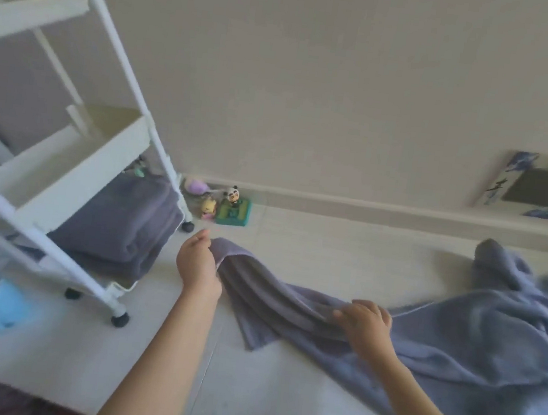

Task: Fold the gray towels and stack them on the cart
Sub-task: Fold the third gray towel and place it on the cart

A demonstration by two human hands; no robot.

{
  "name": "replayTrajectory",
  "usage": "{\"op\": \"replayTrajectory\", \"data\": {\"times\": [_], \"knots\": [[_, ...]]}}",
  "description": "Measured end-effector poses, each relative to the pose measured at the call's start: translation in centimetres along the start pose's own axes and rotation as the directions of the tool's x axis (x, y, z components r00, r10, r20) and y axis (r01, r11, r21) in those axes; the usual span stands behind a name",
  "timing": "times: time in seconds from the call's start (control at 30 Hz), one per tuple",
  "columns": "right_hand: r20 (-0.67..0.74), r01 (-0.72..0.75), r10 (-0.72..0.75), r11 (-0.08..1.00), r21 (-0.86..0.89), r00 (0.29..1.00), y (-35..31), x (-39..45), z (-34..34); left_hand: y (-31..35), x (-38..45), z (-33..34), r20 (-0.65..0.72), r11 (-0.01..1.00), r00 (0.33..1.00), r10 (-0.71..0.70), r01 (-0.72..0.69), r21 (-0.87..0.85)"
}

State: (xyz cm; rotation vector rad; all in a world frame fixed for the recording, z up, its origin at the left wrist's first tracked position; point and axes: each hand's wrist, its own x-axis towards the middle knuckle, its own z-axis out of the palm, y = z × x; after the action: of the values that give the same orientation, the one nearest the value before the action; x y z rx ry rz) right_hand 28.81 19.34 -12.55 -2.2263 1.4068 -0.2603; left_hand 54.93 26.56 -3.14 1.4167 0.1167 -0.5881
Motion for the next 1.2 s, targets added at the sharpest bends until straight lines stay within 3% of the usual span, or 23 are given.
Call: {"op": "replayTrajectory", "data": {"times": [0.1,0.23,0.4,0.57,0.83,0.93,1.0,1.1,1.2], "knots": [[0.116,0.035,-0.043,0.997,0.070,0.992,-2.0,1.3,0.5,1.6,2.1,-2.6,-0.028,1.000,0.999,0.028,-0.028,-0.008],[0.263,0.095,-0.070,0.992,-0.086,0.962,-4.0,2.8,2.1,2.2,3.3,-4.6,-0.021,1.000,1.000,-0.012,0.013,0.010],[0.191,0.146,-0.132,0.987,-0.066,0.973,-5.9,4.2,3.5,2.9,3.8,-5.6,-0.103,0.990,0.994,-0.038,0.023,-0.142],[0.190,0.102,-0.147,0.968,0.229,0.971,-5.9,5.1,1.1,3.0,3.4,-6.5,-0.102,0.979,0.993,-0.068,0.046,-0.201],[-0.024,0.123,-0.123,0.919,0.374,0.992,-5.2,5.1,-8.0,2.2,1.2,-6.0,0.046,0.998,0.999,-0.006,0.009,-0.062],[-0.011,0.145,-0.153,0.909,0.391,0.988,-5.3,4.0,-11.3,2.7,-0.1,-6.4,0.100,1.000,0.995,0.023,-0.022,-0.015],[0.093,0.141,-0.221,0.839,0.525,0.971,-5.7,2.8,-13.4,3.7,-0.7,-7.2,0.117,0.998,0.993,0.032,-0.026,-0.050],[0.263,0.008,-0.354,0.609,0.793,0.897,-5.5,1.3,-16.4,6.1,-2.1,-7.5,0.153,0.977,0.988,-0.008,0.040,-0.208],[0.320,-0.134,-0.420,0.415,0.900,0.849,-5.7,0.8,-18.2,8.1,-3.1,-6.4,0.174,0.922,0.984,-0.048,0.111,-0.371]]}}
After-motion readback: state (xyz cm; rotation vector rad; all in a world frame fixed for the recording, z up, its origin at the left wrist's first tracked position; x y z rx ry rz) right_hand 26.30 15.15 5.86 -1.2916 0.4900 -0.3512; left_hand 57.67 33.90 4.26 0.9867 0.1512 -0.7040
